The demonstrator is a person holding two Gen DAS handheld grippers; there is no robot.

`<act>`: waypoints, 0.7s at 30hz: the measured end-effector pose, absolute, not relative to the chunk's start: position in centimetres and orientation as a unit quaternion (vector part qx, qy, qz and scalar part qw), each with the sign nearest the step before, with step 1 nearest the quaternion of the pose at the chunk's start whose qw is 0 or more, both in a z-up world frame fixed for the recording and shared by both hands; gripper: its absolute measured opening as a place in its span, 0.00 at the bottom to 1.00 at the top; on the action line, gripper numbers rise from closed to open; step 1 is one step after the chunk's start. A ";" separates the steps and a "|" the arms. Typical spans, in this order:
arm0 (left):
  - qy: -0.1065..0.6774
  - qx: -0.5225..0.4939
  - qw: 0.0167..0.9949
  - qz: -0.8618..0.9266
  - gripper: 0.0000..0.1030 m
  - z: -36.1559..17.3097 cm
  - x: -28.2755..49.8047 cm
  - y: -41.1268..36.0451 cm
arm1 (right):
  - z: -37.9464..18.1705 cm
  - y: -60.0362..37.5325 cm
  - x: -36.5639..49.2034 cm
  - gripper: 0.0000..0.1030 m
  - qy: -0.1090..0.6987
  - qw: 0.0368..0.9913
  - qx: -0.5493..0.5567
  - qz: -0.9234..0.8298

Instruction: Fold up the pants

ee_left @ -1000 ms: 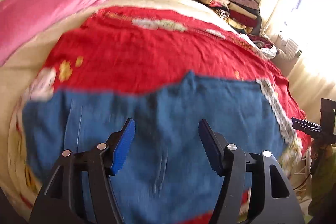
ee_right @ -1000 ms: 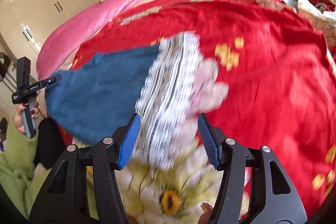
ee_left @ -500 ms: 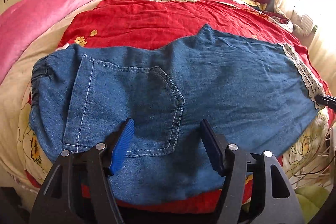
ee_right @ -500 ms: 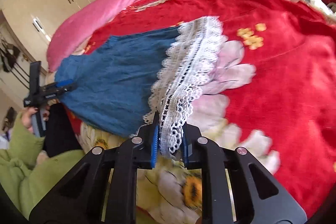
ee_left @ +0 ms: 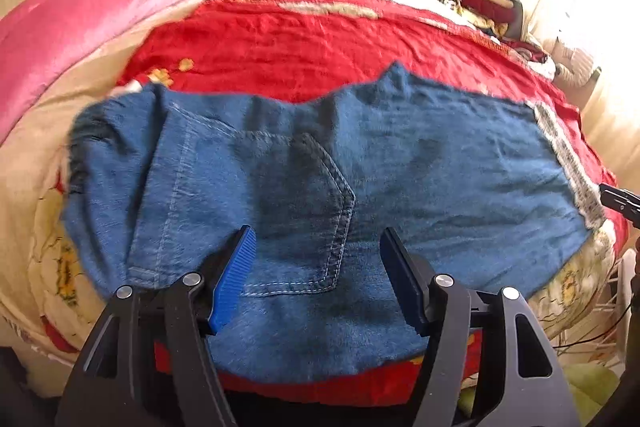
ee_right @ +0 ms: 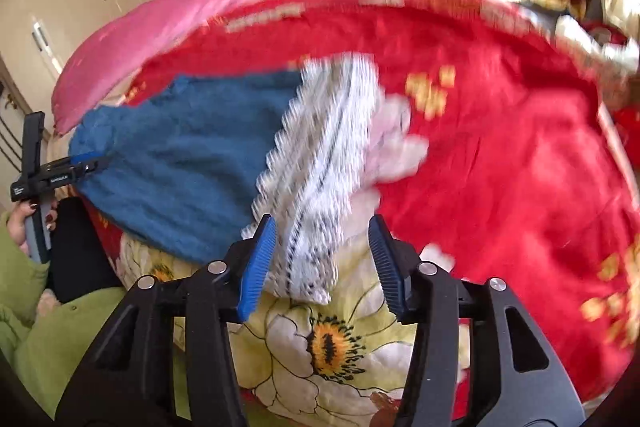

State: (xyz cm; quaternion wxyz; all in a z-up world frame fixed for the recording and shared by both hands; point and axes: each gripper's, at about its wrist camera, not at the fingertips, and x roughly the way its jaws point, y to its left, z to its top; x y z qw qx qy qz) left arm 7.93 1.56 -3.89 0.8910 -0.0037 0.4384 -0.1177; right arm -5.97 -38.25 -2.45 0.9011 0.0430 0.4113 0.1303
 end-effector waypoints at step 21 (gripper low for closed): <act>0.442 0.052 0.879 -0.173 0.82 -2.8 12.6 -7.1 | -4.9 -26.0 -0.5 0.65 0.404 0.899 -0.037 0.162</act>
